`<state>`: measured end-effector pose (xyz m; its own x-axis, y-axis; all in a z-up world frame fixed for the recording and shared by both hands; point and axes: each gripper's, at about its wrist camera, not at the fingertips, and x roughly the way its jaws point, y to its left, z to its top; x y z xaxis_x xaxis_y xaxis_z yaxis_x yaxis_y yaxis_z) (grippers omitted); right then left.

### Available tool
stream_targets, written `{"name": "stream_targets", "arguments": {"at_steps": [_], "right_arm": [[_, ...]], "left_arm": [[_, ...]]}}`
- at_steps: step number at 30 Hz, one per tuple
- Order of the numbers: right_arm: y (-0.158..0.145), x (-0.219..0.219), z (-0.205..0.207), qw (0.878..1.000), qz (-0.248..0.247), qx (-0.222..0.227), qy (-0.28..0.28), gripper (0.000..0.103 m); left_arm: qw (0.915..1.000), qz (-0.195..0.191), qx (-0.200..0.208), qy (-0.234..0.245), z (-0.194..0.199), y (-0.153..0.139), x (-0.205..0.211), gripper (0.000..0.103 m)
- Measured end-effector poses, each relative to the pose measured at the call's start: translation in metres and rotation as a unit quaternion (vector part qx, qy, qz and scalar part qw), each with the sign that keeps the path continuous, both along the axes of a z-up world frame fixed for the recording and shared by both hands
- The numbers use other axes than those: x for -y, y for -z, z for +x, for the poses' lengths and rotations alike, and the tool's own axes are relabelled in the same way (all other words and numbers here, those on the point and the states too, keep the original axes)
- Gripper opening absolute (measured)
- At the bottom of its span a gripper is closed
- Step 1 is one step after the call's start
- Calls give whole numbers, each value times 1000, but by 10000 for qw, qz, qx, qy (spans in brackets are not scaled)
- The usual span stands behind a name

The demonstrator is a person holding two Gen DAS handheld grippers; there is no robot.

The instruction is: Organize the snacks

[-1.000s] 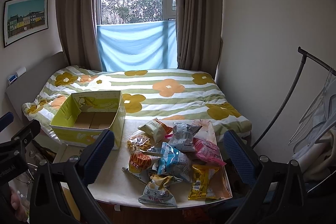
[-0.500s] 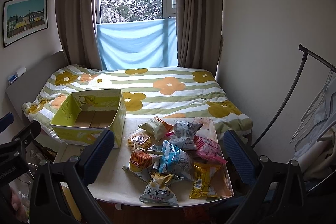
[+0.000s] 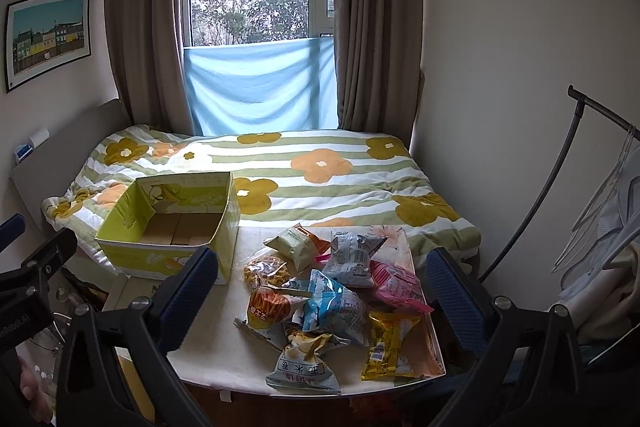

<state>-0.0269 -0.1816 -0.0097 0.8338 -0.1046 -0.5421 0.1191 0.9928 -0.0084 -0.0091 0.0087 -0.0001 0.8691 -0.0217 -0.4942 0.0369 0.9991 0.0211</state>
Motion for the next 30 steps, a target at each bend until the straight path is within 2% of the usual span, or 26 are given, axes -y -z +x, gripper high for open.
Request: {"name": "stream_targets", "arguments": {"at_steps": [4,8,12,15,20,23,30], "right_arm": [[-1,3,1,10000,34,-3,45,103],[2,12,3,9994,225,-144,205,103],[14,24,3,9980,167,-366,498,103],[29,37,2,9963,175,-532,655,103],[57,64,7,9942,313,-837,593,103],[79,86,17,9938,450,-957,357,103],[132,126,48,9885,467,-1435,-92,103]], "left_arm": [[9999,-8,-78,98,5,1,0,103],[9985,-36,-391,373,18,9,6,103],[9952,-108,-723,651,33,28,16,103],[9912,-184,-982,865,44,49,29,103],[9831,-343,-1411,1117,52,86,64,103],[9794,-282,-1620,1171,57,112,92,103],[9645,-339,-2261,1323,68,184,154,103]]}}
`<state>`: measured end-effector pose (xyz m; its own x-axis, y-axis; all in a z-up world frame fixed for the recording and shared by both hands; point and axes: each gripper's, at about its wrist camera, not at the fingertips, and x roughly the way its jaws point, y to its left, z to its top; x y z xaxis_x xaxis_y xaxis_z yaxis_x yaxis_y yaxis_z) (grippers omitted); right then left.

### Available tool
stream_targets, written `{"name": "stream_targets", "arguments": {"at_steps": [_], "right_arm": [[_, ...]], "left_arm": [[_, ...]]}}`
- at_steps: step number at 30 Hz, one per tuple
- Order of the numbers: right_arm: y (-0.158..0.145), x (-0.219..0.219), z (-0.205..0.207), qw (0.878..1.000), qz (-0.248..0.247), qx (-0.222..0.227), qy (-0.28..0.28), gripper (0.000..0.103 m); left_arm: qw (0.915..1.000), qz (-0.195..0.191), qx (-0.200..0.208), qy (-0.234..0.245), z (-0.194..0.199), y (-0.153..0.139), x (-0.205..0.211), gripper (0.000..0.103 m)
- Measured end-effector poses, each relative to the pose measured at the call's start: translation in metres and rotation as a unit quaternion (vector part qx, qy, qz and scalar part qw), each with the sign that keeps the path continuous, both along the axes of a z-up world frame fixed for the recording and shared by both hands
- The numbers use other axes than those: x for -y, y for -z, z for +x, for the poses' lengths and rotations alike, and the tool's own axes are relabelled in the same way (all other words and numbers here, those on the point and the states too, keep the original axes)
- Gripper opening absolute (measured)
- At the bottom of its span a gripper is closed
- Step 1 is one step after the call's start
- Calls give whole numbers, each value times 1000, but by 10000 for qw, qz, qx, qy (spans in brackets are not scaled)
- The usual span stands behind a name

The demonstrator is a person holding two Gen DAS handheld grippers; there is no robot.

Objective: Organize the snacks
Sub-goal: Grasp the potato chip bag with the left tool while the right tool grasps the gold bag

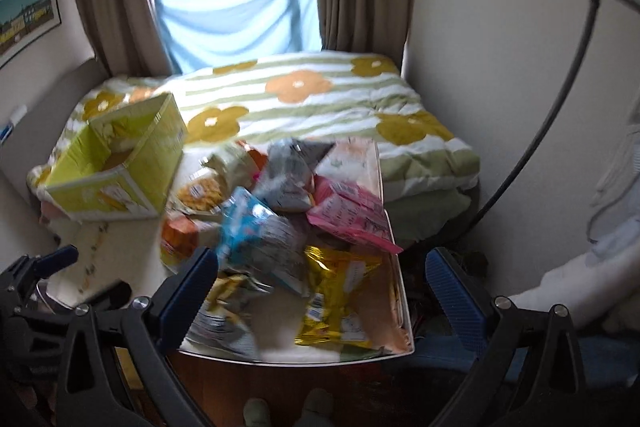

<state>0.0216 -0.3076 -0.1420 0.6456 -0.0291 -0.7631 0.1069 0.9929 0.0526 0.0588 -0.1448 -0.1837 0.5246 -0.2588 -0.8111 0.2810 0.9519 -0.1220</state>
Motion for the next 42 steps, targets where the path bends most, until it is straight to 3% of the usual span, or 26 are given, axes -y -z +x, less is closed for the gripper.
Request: {"name": "stream_targets", "arguments": {"at_steps": [10,14,22,30,33,36,42], "right_arm": [[87,23,33,9947,460,-866,-295,103],[105,24,38,9926,569,-1009,-358,103],[125,24,47,9894,697,-1205,-414,103],[138,28,52,9878,757,-1308,-375,103],[142,26,55,9874,762,-1339,-368,102],[148,24,57,9870,700,-1383,-416,95],[160,20,59,9835,662,-1614,-472,65]], "left_arm": [[9985,148,-512,-122,15,77,36,100],[9971,264,-680,-193,20,99,43,90],[9958,322,-811,-272,23,111,48,86],[9949,485,-836,-293,33,119,52,60],[9949,521,-817,-293,33,118,52,58],[9948,561,-800,-279,31,117,52,56],[9948,544,-817,-267,27,115,53,54]]}}
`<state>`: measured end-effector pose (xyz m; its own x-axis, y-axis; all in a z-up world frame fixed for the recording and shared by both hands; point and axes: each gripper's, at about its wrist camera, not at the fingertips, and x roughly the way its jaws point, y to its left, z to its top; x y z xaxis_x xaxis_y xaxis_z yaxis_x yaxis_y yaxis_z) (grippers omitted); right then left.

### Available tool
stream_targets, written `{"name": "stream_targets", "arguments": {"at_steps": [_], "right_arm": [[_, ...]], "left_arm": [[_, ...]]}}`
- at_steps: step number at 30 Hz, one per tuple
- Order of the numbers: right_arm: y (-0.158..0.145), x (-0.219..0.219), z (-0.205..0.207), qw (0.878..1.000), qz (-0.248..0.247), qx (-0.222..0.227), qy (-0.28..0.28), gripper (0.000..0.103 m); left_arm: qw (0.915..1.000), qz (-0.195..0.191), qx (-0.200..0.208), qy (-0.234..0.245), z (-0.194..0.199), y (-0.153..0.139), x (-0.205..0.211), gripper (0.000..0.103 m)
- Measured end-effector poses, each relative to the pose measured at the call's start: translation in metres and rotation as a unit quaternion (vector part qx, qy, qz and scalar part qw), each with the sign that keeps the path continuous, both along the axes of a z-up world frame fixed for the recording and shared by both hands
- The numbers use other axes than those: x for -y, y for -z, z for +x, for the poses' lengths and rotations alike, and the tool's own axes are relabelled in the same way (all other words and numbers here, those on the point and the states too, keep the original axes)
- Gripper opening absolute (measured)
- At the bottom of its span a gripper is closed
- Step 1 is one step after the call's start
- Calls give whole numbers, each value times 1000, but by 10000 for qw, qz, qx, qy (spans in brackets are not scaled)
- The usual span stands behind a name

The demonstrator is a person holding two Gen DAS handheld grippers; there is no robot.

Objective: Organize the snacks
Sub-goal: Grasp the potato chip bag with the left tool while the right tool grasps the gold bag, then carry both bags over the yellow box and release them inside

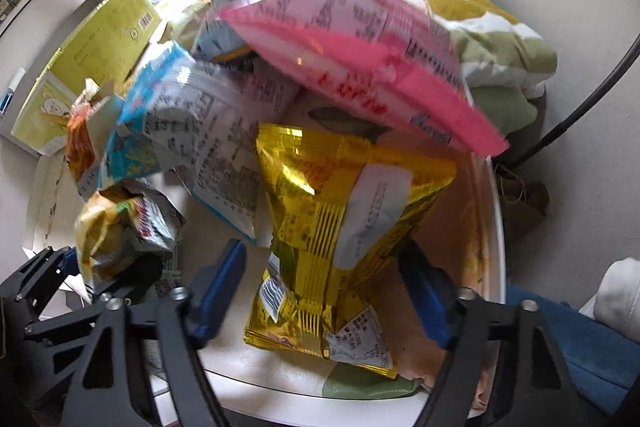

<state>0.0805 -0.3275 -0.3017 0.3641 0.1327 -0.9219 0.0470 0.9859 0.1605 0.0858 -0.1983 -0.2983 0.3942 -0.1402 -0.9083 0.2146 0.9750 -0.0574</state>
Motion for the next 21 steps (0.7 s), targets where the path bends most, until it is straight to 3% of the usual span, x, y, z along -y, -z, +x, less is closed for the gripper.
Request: {"name": "stream_targets", "arguments": {"at_steps": [1,4,6,15,21], "right_arm": [[1,0,-1,10000,-27,-3,-38,59],[0,1,-4,10000,-36,25,-29,57],[-1,1,-5,10000,-30,24,-31,48],[-22,1,-16,9998,-19,204,59,46],[-55,-2,-21,9992,46,403,15,46]], "left_arm": [[10000,-4,5,1,-1,-1,0,54],[10000,-19,20,15,-5,-3,0,52],[10000,-26,40,49,-8,-4,0,52],[9997,-93,124,176,-17,-20,-1,51],[9993,-120,265,241,-24,-51,-3,50]]}}
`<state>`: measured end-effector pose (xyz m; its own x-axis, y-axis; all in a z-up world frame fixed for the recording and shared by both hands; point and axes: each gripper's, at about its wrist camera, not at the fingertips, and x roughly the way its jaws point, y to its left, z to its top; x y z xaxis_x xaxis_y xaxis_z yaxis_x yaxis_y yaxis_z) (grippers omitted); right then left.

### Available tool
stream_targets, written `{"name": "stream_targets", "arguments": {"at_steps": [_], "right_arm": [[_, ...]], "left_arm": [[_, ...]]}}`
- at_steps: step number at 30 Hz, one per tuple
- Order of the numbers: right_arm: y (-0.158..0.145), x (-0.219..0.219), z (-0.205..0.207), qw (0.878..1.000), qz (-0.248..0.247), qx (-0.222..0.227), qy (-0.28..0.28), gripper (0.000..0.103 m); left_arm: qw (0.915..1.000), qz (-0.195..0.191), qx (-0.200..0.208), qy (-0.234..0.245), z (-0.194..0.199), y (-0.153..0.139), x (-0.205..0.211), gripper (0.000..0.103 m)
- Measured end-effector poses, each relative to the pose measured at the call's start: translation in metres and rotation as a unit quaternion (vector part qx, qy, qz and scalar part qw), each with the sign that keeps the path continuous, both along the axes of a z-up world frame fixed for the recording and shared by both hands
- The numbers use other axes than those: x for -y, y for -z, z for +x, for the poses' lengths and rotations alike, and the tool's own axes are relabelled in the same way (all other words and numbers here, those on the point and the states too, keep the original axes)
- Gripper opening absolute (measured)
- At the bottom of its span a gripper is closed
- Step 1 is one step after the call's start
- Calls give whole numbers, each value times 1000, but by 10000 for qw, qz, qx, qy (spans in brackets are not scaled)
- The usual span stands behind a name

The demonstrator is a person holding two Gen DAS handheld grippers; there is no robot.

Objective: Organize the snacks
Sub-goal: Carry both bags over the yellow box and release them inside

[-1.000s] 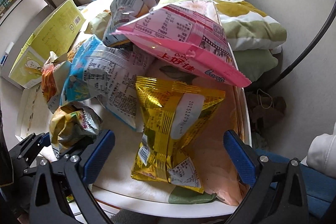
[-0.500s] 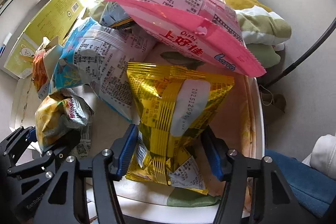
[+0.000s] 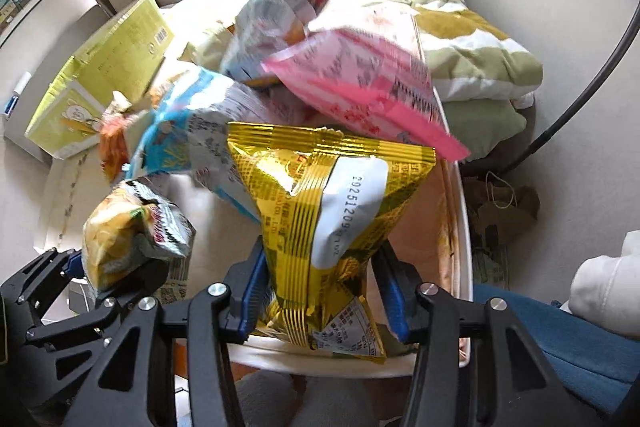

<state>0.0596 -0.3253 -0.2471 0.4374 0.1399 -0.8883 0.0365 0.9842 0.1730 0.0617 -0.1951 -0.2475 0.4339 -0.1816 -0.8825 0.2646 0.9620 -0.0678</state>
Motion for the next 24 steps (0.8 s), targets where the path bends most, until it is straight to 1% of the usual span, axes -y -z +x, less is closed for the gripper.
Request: {"name": "stream_targets", "arguments": {"at_steps": [2,5,10,15,17,21,24], "right_arm": [[-13,-1,-1,9999,-16,99,-12,46],[-35,-5,4,9997,-8,253,-69,46],[-62,-18,16,9983,-78,551,-145,46],[-87,-40,33,9965,-147,810,-129,46],[-97,-51,42,9959,-144,885,-106,46],[-119,-87,66,9942,-204,1044,-151,46],[-133,-119,91,9927,-215,1147,-292,46]], "left_arm": [[9999,-2,135,-16,0,-16,-3,50],[9995,-124,295,-73,2,-38,-12,50],[9979,-193,576,-231,15,-64,-34,50],[9958,-283,814,-294,43,-86,-65,50],[9949,-372,893,-293,59,-98,-84,50],[9922,-390,1138,-320,88,-121,-120,50],[9897,-384,1323,-389,115,-140,-156,50]]}}
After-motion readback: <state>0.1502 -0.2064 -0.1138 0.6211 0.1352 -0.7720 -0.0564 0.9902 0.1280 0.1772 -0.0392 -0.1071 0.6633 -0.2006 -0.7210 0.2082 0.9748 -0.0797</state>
